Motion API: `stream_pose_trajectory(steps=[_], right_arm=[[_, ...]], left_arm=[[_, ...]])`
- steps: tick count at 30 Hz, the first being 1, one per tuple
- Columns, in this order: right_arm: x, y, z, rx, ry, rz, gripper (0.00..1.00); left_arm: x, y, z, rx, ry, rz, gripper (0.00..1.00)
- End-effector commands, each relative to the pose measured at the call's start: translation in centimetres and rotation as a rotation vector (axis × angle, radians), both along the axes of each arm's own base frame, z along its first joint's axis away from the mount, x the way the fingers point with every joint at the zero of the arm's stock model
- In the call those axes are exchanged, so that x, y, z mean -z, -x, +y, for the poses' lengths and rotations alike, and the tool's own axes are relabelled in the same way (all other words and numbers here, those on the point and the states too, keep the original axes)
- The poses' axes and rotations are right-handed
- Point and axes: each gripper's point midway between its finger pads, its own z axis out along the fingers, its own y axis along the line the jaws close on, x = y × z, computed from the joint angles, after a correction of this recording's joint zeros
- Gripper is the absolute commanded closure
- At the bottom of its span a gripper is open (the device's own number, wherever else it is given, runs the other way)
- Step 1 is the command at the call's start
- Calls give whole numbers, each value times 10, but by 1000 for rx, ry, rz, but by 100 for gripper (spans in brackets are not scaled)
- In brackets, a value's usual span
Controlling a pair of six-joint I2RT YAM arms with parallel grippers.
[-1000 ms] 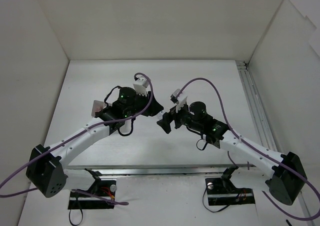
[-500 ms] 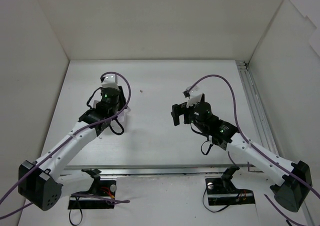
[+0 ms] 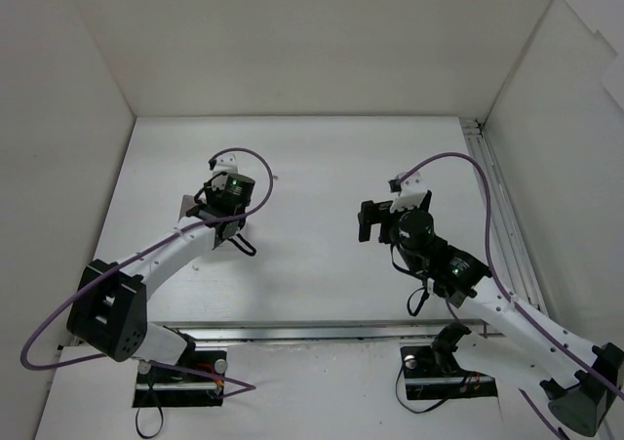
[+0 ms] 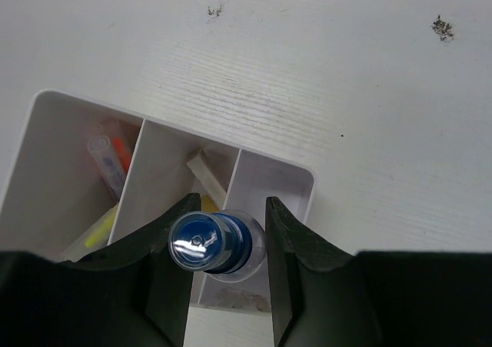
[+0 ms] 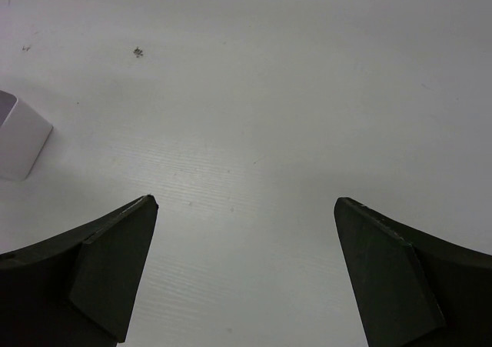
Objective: Sort the stationery into containers
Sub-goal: Place the stationery in the storage box.
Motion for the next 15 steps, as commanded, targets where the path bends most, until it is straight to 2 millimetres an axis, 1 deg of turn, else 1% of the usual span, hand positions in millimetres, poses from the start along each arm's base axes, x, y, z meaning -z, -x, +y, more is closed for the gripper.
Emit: stream_pose_trajectory(steps=[1,4,7,8,9,11,12,13,15], right_arm=[[-6,-4,-7,49,-21,-30,2],[-6,-3,-8,50,-21,-31,2],[-7,-3,-8,46,-21,-32,2],[-7,-3,-7,42,-21,-30,2],[-6,-3,-6,39,-19,-29,2],[-4,-4,-4,31,-19,-19,2],[-2,-4,-4,30,-17,-15,2],[-2,-3,-1,19,-22,-12,2],[-2,-2,0,14,-27,-11,2]], left_arm=[[-38,-16,9,-75,13,-124,100],[-33,-15,8,-78,12,-104,100],[-29,-14,3,-60,34,-82,78],[-29,-14,2,-55,41,-81,63],[-28,-13,0,-50,50,-80,57],[-31,-12,-7,-19,83,-80,46],[-32,-11,-8,-8,91,-81,44],[-39,-9,-9,-3,108,-95,43],[-47,-4,-11,3,122,-119,35]])
